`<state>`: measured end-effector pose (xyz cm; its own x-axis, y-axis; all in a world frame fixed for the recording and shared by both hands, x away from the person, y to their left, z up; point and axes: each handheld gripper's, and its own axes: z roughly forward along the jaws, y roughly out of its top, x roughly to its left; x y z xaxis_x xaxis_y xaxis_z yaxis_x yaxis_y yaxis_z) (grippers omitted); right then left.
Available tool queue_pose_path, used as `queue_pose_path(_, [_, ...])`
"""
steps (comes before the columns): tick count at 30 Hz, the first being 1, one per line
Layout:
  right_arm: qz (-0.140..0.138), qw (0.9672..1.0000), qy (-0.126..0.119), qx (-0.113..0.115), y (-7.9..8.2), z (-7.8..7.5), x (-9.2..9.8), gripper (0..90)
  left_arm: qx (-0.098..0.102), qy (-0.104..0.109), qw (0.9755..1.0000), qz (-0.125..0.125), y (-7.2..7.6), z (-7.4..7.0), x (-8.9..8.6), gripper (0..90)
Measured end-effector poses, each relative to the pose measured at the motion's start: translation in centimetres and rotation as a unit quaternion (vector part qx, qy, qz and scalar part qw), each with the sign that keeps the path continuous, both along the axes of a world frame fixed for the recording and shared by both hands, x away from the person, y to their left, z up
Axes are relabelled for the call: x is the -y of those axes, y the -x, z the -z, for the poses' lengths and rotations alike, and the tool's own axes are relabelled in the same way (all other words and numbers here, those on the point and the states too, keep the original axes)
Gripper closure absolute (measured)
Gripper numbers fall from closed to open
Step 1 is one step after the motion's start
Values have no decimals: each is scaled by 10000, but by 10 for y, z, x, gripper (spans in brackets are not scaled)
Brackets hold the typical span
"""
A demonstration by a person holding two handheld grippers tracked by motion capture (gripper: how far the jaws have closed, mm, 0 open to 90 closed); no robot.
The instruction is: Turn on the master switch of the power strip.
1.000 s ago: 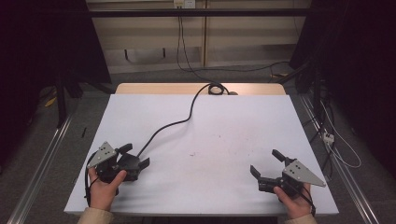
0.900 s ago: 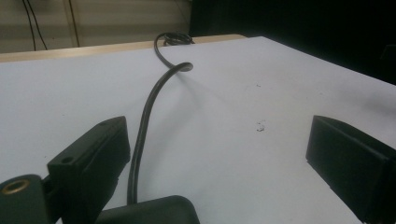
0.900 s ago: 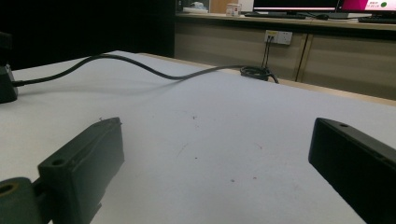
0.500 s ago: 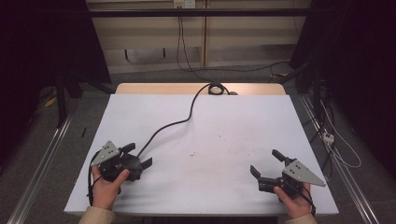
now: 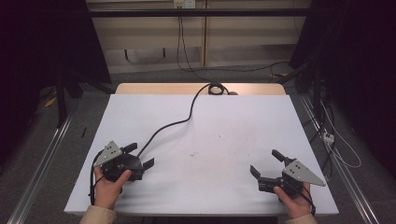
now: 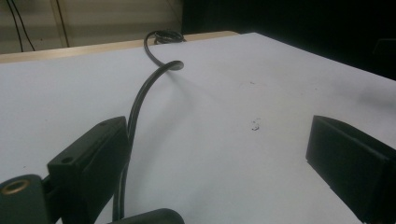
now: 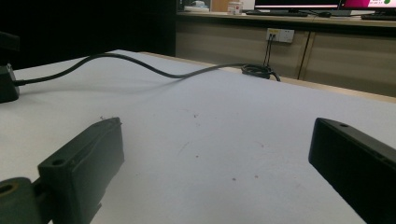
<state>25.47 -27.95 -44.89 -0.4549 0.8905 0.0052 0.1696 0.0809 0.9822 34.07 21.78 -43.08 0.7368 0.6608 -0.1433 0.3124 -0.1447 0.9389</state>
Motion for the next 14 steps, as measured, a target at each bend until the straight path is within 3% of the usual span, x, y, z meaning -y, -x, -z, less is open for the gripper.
queue_pose_path(14, [3, 10000, 13, -5, 0, 0, 0, 32, -2, 52, 10000, -28, -1, -1, -2, 62])
